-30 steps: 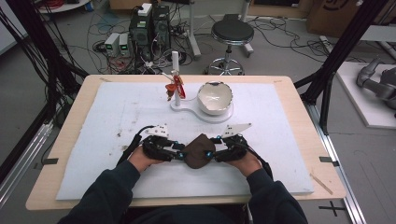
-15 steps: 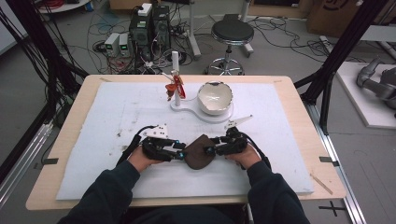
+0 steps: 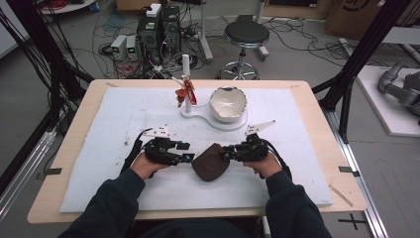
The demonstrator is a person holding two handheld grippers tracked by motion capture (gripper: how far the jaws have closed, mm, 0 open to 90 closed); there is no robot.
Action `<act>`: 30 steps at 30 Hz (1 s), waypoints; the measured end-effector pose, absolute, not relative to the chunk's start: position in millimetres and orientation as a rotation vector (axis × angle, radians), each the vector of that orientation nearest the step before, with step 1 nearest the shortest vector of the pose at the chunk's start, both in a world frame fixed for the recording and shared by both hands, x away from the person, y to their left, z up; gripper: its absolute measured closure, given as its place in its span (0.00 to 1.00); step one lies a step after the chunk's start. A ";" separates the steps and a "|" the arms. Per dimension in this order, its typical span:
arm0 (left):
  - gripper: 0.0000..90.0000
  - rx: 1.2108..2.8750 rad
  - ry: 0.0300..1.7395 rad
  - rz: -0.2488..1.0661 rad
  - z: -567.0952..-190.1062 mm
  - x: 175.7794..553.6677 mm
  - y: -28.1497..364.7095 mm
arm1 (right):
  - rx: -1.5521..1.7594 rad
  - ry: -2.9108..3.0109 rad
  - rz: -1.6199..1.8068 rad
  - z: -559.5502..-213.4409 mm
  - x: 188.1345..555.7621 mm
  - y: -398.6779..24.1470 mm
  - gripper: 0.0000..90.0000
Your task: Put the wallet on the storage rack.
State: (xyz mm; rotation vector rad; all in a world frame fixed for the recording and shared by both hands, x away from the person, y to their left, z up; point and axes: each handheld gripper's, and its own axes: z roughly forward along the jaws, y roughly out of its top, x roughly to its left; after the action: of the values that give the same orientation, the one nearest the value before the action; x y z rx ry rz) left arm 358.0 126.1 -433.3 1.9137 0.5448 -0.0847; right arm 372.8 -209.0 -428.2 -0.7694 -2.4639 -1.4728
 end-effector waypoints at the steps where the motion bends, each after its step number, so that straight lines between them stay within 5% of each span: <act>1: 0.47 1.928 0.532 -0.088 -434.2 357.0 123.4 | -0.767 -2.463 -1.473 -427.9 372.6 -209.1 0.75; 4: 0.52 1.962 0.514 -0.102 -438.2 356.1 117.9 | -0.750 -2.466 -1.482 -427.0 371.9 -209.2 0.75; 7: 0.73 1.978 0.456 -0.101 -437.4 353.7 117.3 | -0.748 -2.452 -1.482 -426.7 371.8 -209.9 0.72; 11: 0.77 1.990 0.401 -0.069 -437.2 353.2 118.0 | -0.733 -2.432 -1.475 -431.0 373.3 -203.2 0.51; 16: 0.77 1.991 0.398 -0.054 -436.2 352.4 117.6 | -0.703 -2.448 -1.394 -438.5 376.9 -191.9 0.54; 17: 0.75 1.990 0.421 -0.049 -436.2 353.3 118.1 | -0.702 -2.438 -1.388 -437.3 378.3 -192.7 0.58; 18: 0.63 1.977 0.457 -0.042 -435.6 354.1 118.9 | -0.709 -2.423 -1.393 -435.8 378.9 -193.9 0.62; 23: 0.51 1.846 0.617 0.068 -424.1 361.9 140.8 | -0.687 -2.390 -1.534 -423.4 377.3 -205.3 0.77; 30: 0.27 1.709 0.762 0.250 -411.4 368.6 179.4 | -0.772 -2.525 -1.705 -400.2 378.9 -217.2 0.78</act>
State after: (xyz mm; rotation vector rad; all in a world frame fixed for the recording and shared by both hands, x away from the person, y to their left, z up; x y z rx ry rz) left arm 368.6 179.4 -411.4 1.7095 0.7619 0.2502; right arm 378.9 -217.2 -400.2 -0.7719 -2.5250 -1.7047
